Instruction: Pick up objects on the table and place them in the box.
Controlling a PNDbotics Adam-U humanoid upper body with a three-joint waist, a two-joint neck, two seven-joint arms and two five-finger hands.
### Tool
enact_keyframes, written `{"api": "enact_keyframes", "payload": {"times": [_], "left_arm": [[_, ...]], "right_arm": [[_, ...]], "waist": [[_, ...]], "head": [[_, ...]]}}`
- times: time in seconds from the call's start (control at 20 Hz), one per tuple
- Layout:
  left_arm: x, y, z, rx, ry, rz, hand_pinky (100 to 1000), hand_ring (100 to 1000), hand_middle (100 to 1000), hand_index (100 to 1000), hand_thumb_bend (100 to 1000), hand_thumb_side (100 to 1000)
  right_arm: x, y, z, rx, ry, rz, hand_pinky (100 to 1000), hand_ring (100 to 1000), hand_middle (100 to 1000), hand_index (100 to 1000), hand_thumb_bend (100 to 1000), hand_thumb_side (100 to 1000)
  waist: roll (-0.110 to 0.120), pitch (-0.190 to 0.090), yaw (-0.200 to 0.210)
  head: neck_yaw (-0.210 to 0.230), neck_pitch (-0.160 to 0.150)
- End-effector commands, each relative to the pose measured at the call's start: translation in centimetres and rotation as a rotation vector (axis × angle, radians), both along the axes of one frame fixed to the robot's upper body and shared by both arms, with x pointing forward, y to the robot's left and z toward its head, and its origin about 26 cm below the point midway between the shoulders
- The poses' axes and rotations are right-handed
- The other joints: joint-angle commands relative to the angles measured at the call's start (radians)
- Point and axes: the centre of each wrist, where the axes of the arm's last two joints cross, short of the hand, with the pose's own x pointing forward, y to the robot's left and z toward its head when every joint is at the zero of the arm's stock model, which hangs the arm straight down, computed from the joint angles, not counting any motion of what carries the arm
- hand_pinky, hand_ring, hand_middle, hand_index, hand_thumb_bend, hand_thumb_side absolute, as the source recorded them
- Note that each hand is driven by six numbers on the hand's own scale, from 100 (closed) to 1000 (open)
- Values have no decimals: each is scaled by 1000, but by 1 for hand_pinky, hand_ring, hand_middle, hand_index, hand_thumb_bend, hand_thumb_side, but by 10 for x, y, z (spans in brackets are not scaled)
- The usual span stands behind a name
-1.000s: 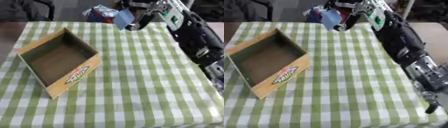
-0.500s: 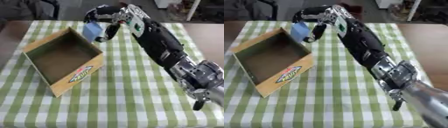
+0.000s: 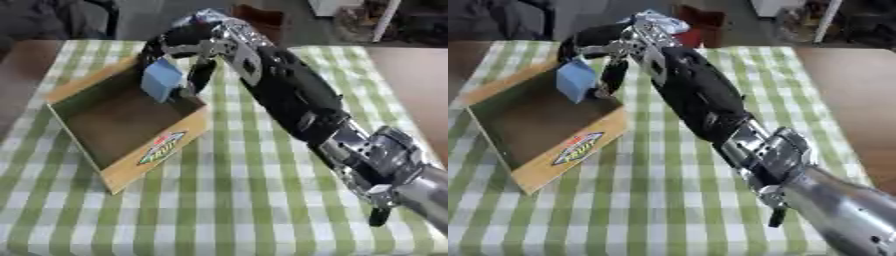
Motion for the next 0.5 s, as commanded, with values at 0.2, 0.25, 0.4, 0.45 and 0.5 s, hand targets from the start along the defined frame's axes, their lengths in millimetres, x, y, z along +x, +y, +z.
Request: {"api": "enact_keyframes", "payload": {"times": [0.2,0.25,0.4,0.45,0.5], "left_arm": [[-1,-1,9,3,-37,-7,654,604,653,704,100,676],[-1,0,9,3,-37,-7,654,604,653,704,100,676],[-1,0,9,4,-37,-5,654,605,653,704,100,676],[-1,0,9,4,-37,-4,654,605,653,705,100,677],[-1,0,9,4,-37,-3,654,605,653,705,100,677]], "right_arm": [[-7,11,17,-89,-115,73,893,946,900,979,447,458],[-7,10,17,-89,-125,74,894,946,902,1000,513,491],[-7,7,15,-77,-148,67,891,945,903,1000,592,524],[-6,6,14,-73,-155,64,891,944,903,1000,598,528],[-6,4,13,-70,-162,60,892,943,903,1000,597,529]], "waist": [[7,-10,-2],[7,-10,-3],[8,-10,-7],[8,-10,-9],[8,-10,-10]], "head": [[2,5],[3,5],[5,5],[6,5],[7,5]]}}
